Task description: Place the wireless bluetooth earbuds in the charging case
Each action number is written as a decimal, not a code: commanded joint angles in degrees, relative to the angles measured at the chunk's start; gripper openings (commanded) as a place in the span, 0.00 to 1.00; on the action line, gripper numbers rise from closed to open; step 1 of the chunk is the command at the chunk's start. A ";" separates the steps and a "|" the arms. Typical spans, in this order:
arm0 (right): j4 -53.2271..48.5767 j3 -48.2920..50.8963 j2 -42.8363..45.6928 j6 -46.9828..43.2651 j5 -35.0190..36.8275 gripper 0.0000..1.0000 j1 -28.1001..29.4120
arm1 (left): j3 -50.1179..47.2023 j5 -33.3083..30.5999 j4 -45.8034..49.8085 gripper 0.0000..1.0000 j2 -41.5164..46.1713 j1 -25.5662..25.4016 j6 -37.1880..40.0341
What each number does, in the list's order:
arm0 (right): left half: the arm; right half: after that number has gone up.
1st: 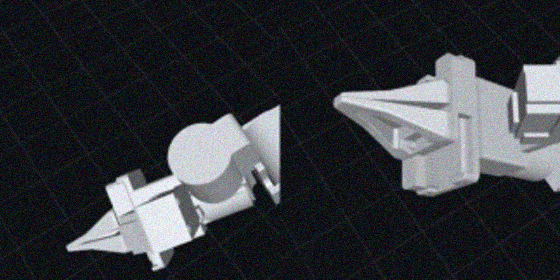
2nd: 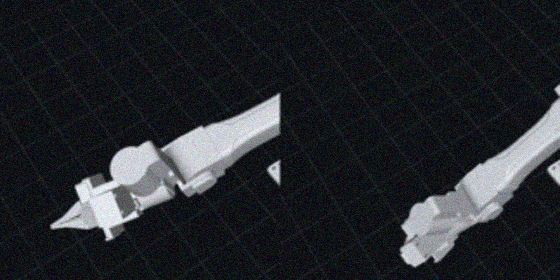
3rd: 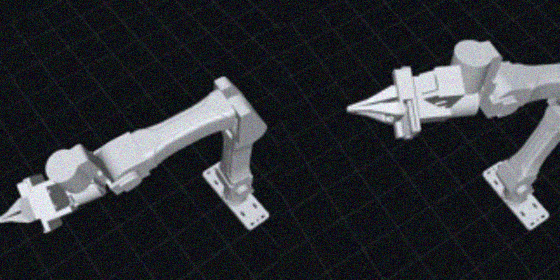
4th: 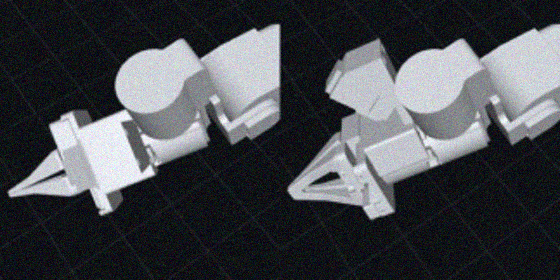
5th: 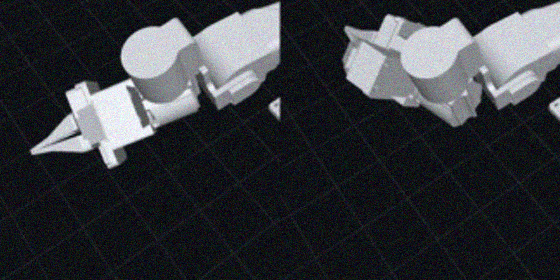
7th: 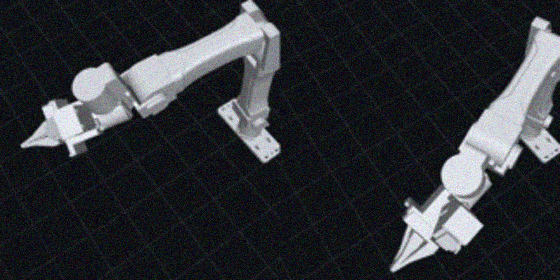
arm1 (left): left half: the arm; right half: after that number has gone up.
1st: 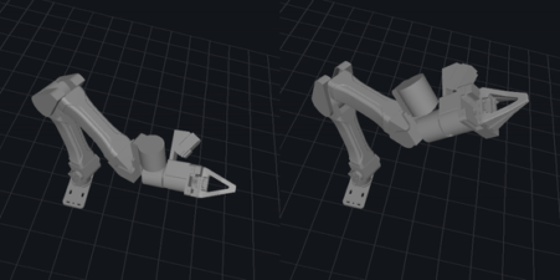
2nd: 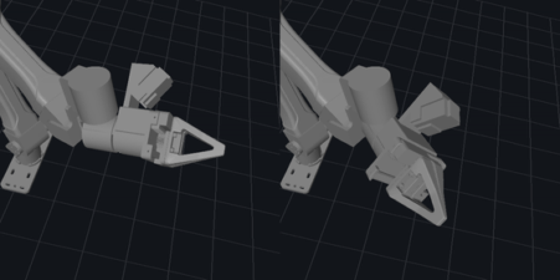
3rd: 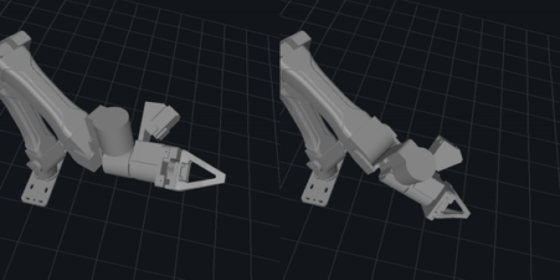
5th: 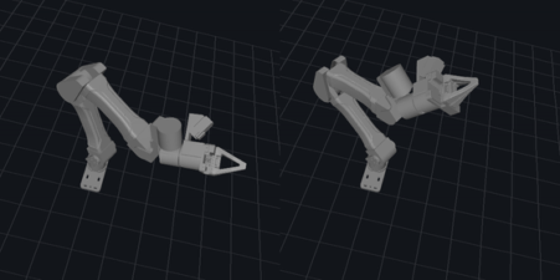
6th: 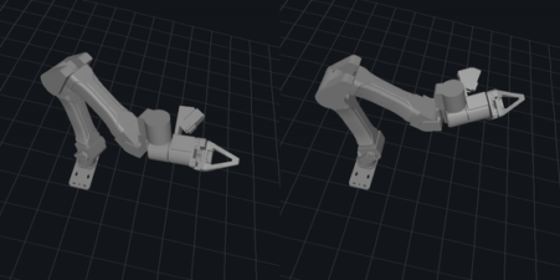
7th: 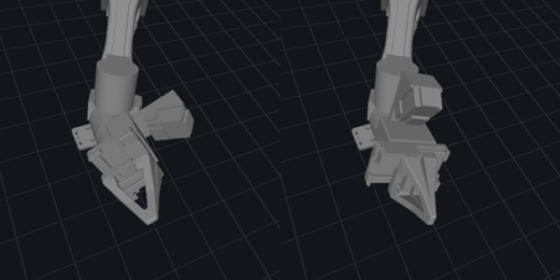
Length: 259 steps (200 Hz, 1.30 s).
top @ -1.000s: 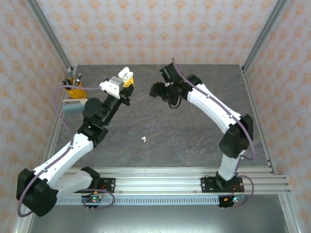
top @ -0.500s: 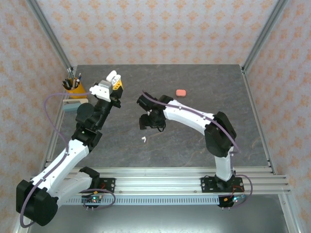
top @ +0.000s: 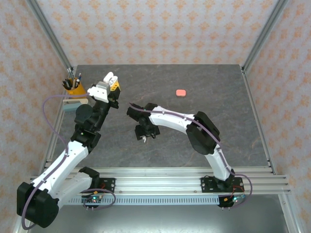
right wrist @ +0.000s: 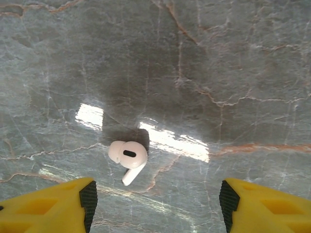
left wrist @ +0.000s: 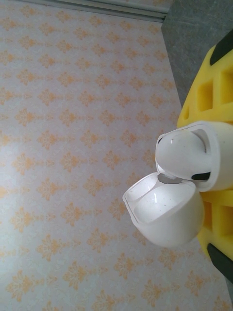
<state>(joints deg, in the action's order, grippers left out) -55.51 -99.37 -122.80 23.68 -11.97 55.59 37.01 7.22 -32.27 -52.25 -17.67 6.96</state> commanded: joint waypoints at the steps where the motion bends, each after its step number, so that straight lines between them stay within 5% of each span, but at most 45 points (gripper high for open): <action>1: -2.06 -2.78 -1.70 -0.35 1.80 0.68 0.69 | -0.36 0.07 -0.63 0.00 1.52 0.71 -0.46; 259: -4.41 -5.87 -7.43 4.26 4.47 0.50 0.76 | -1.16 0.38 -1.67 0.00 1.45 1.24 -0.90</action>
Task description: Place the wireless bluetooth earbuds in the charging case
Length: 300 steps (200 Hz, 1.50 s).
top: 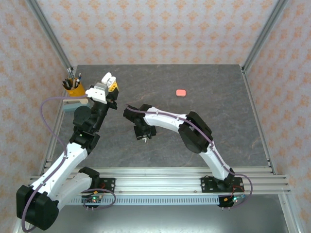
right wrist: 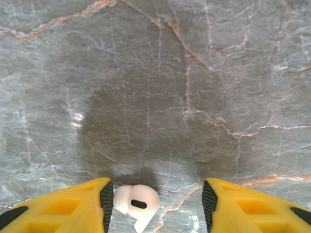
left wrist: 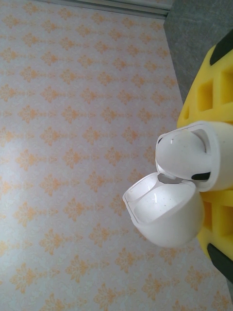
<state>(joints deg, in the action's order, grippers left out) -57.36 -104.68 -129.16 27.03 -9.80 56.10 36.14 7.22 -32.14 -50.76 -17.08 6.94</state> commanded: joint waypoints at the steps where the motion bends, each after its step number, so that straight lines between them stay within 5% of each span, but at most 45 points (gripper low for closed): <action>1: -2.57 -0.56 -1.08 0.92 2.32 0.50 0.25 | -0.28 0.40 -1.79 0.00 -0.04 0.60 -0.88; 126: -3.39 -0.52 -1.52 1.57 2.35 0.51 1.09 | 0.25 0.77 -2.01 0.00 -0.57 0.65 -1.31; 300: -4.78 1.16 -0.55 2.47 3.73 0.37 1.12 | 0.40 0.87 -2.35 0.00 -1.09 0.65 -1.34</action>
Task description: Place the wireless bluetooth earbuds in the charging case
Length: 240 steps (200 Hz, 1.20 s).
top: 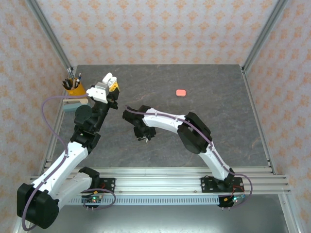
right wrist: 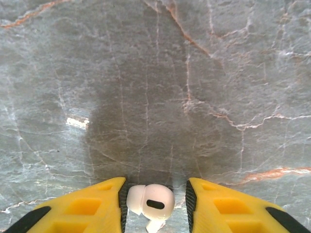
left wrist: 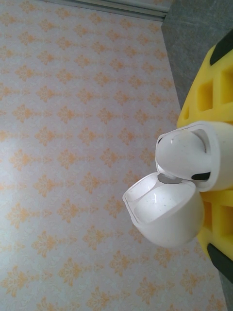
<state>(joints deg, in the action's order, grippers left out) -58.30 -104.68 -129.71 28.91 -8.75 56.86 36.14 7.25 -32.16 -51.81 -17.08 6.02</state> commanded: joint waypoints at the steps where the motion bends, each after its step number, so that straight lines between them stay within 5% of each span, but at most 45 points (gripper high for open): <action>1: -3.84 1.20 -0.01 0.56 2.64 0.37 0.35 | 0.37 0.84 -2.31 0.00 -0.04 0.65 -0.41; 75: -3.32 2.10 0.45 0.73 2.50 0.28 0.31 | 0.69 0.93 -2.38 0.00 -0.35 0.64 -0.48; 240: -4.18 4.40 1.90 2.49 2.33 0.37 0.34 | 1.19 1.20 -2.56 0.00 -0.70 0.65 -0.57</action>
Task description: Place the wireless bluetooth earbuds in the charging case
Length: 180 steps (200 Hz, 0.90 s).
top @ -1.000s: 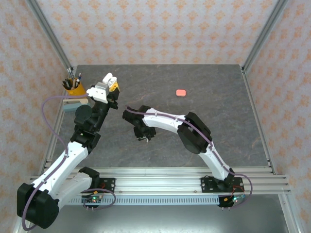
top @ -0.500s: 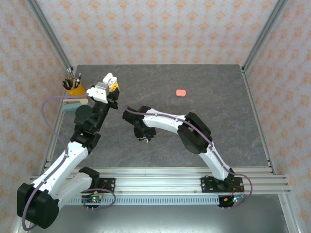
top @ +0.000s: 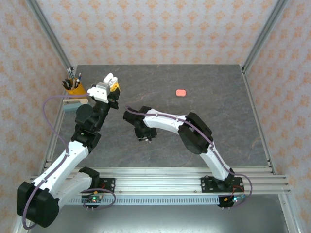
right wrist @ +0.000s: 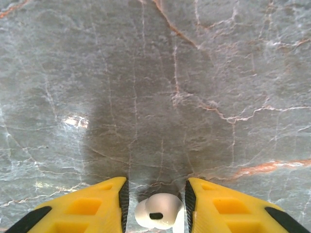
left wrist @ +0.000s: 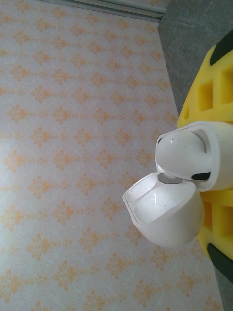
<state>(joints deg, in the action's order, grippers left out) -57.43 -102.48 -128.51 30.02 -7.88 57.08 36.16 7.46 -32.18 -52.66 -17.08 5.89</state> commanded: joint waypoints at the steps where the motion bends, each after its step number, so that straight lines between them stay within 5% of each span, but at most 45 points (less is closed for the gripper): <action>1: -5.06 2.19 0.66 1.41 1.41 0.37 0.13 | 1.14 1.02 -2.54 0.00 0.17 0.65 -0.44; 57: -4.12 3.56 1.03 2.27 0.40 0.38 0.14 | 1.27 0.89 -2.47 0.00 0.19 0.64 -0.21; 180: 2.88 8.13 5.41 -14.32 -4.37 0.44 -1.08 | 1.63 1.28 -1.81 0.00 0.29 0.64 -0.10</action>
<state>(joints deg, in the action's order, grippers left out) -53.06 -95.92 -124.64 20.16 -9.89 56.42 36.16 8.16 -32.32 -52.66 -17.08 5.89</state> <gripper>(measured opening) 0.434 0.224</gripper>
